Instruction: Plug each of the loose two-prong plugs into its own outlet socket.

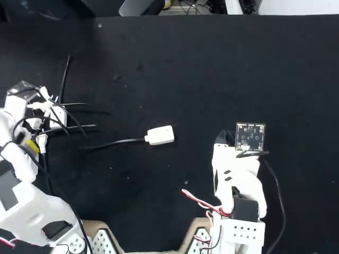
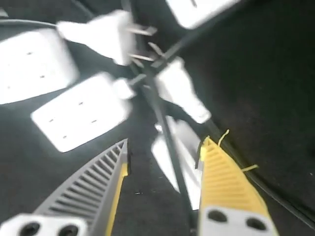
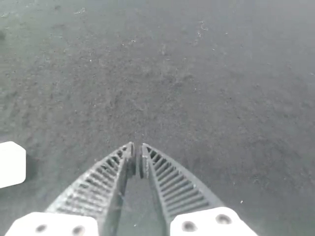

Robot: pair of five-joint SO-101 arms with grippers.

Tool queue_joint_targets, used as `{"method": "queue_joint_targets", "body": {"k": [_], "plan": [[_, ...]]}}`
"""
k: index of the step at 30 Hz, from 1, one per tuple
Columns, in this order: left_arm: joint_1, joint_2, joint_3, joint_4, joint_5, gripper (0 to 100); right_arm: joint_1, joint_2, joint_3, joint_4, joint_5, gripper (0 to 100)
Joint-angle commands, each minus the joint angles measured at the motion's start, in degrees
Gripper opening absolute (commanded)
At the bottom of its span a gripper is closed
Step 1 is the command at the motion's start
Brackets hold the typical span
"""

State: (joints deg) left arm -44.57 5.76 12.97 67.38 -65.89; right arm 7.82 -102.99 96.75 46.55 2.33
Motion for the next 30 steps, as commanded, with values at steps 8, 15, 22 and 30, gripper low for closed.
{"method": "queue_joint_targets", "body": {"k": [8,15,22,30], "plan": [[0.7,0.8,-9.9,16.2,2.5,23,-0.5,-2.8,-1.1,-1.1,-0.1,1.5],[0.8,1.2,-10.0,17.3,2.8,10,-0.5,-2.8,-1.2,-1.1,-0.1,1.5],[-1.0,1.2,-10.0,17.6,2.4,11,-0.5,-2.8,-1.3,-1.1,-0.1,1.5],[-1.5,1.2,-9.5,17.6,-0.9,21,-0.5,-2.8,-1.3,-1.1,-0.1,1.5]]}}
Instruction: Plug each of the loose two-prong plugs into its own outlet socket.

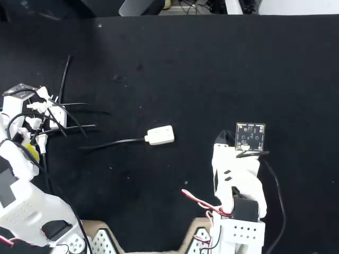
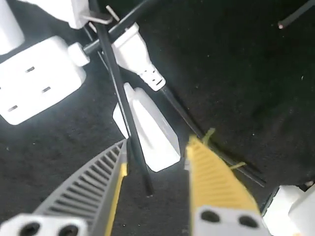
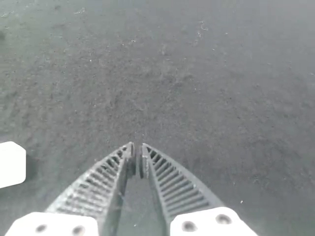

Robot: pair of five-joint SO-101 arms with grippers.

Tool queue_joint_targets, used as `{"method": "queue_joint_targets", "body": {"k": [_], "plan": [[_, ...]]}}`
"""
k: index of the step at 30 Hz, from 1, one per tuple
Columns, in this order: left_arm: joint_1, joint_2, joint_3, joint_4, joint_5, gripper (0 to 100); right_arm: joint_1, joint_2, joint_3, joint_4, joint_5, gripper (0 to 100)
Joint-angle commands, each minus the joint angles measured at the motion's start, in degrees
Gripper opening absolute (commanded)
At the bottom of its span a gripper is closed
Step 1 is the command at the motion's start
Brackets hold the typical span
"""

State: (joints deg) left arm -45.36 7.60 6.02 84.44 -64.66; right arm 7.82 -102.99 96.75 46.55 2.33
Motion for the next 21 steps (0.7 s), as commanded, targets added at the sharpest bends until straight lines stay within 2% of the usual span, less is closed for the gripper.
{"method": "queue_joint_targets", "body": {"k": [1,9,16,21], "plan": [[-0.7,-0.6,-2.6,0.5,-2.3,20,-0.5,-2.8,-1.3,-1.1,-0.1,1.5],[-2.4,-0.6,-2.5,0.6,-2.0,2,-0.5,-2.8,-1.2,-1.1,-0.1,1.5],[-1.6,-1.9,-7.3,9.1,-1.8,3,-0.5,-2.8,-1.3,-1.1,-0.1,1.5],[0.7,-5.6,-19.6,15.1,4.7,3,-0.5,-2.8,-1.3,-1.2,-0.1,1.5]]}}
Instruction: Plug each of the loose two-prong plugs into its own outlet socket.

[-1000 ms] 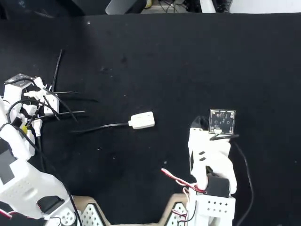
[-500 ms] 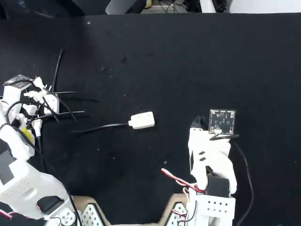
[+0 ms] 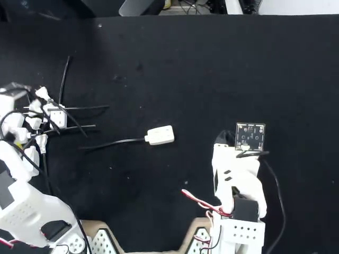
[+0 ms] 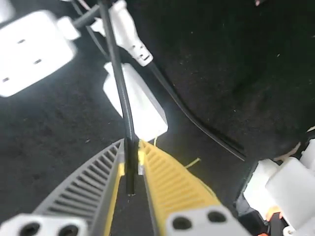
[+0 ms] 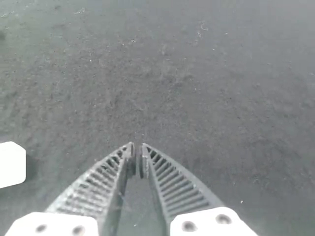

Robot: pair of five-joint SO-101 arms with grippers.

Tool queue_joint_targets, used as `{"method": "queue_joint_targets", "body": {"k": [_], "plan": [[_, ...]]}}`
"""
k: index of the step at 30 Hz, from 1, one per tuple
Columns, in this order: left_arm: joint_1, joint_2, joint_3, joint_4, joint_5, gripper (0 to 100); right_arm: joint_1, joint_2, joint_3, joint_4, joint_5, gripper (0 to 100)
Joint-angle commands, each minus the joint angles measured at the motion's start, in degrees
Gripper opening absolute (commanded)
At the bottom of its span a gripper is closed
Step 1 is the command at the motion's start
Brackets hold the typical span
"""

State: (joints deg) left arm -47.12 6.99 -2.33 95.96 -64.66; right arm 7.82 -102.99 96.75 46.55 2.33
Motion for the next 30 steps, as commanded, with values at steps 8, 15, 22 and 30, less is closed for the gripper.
{"method": "queue_joint_targets", "body": {"k": [8,15,22,30], "plan": [[2.4,-11.1,-20.1,4.7,13.9,3,-0.5,-2.8,-1.4,-1.2,-0.1,1.5],[2.7,-20.7,-22.6,4.4,19.2,3,-0.5,-2.8,-1.3,-1.3,-0.1,1.5],[7.2,-28.8,-24.7,4.3,24.9,3,-0.5,-2.8,-1.2,-1.4,-0.1,1.5],[22.5,-36.9,-21.8,4.7,37.5,3,0.7,-2.8,-2.4,-1.1,-0.3,1.4]]}}
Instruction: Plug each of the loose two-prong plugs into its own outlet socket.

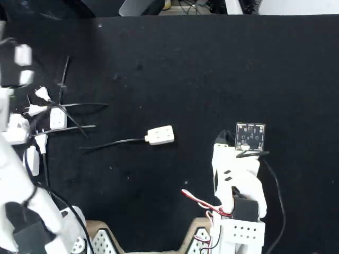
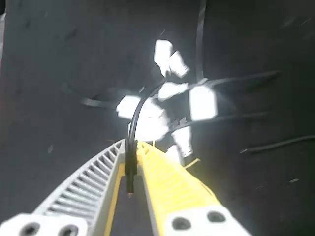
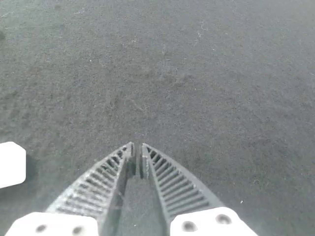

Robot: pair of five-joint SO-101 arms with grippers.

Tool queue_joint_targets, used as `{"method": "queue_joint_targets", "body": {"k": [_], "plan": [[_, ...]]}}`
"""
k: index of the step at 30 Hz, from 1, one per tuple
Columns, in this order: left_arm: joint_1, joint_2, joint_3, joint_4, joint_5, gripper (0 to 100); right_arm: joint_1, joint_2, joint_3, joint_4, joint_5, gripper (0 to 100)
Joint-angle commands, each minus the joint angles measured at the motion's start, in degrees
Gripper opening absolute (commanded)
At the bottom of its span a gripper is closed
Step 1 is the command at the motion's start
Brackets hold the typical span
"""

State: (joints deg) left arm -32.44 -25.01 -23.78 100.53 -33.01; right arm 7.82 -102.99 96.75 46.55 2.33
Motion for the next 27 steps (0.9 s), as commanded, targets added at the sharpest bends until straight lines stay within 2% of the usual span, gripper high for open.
{"method": "queue_joint_targets", "body": {"k": [1,6,12,15,19,23,27], "plan": [[10.3,-6.2,0.3,0.2,6.9,3,1.8,-2.8,-2.7,-1.1,-0.4,1.4],[24.3,-11.7,8.2,0.2,13.9,3,7.2,-2.8,-4.2,-1.1,-1.9,1.3],[45.7,-14.6,19.3,-0.4,20.8,3,12.3,-2.8,-6.4,-1.1,-4.2,1.5],[55.2,-14.7,19.7,-0.6,23.4,3,14.2,-2.8,-8.4,-0.9,-4.1,1.5],[65.7,-14.1,20.4,-5.5,27.7,3,16.7,-2.8,-12.3,2.7,-3.9,1.5],[74.8,-13.2,24.3,-11.6,28.1,3,20.4,-2.8,-15.1,7.5,3.1,1.5],[78.3,-11.5,32.0,-17.6,28.1,3,24.4,-2.8,-14.0,9.8,8.7,1.5]]}}
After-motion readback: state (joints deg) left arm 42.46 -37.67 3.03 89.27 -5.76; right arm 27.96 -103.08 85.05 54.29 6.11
